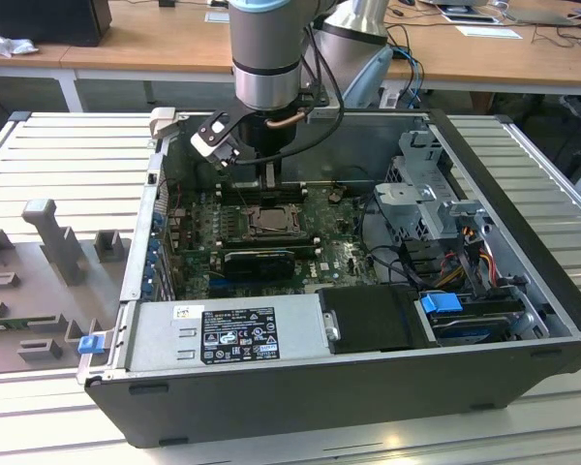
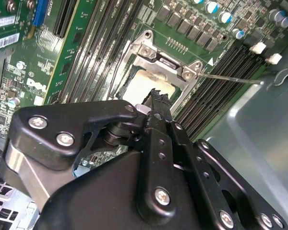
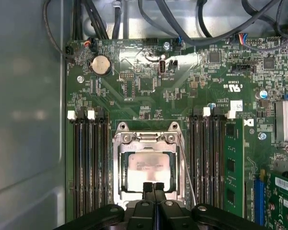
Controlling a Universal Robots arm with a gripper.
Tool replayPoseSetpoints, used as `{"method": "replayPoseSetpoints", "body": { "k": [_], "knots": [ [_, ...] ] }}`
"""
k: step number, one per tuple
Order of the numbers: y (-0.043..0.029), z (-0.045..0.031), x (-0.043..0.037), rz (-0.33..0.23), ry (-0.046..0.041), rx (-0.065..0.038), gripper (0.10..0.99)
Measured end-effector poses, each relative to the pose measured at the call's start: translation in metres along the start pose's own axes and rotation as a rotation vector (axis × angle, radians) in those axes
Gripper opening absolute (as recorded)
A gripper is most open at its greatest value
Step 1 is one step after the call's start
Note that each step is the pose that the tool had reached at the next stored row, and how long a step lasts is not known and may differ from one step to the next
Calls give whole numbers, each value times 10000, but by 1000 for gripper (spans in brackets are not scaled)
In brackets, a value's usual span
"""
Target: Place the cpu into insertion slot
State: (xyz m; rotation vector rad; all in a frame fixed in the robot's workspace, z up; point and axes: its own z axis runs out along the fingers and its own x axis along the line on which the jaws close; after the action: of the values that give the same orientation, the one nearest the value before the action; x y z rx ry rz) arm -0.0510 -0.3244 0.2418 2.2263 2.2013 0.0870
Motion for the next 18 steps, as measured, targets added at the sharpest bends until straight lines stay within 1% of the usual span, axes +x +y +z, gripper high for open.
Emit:
{"method": "replayPoseSetpoints", "body": {
  "k": [18],
  "knots": [
    [-78, -2, -1, 0, 4, -1, 106]
  ]
}}
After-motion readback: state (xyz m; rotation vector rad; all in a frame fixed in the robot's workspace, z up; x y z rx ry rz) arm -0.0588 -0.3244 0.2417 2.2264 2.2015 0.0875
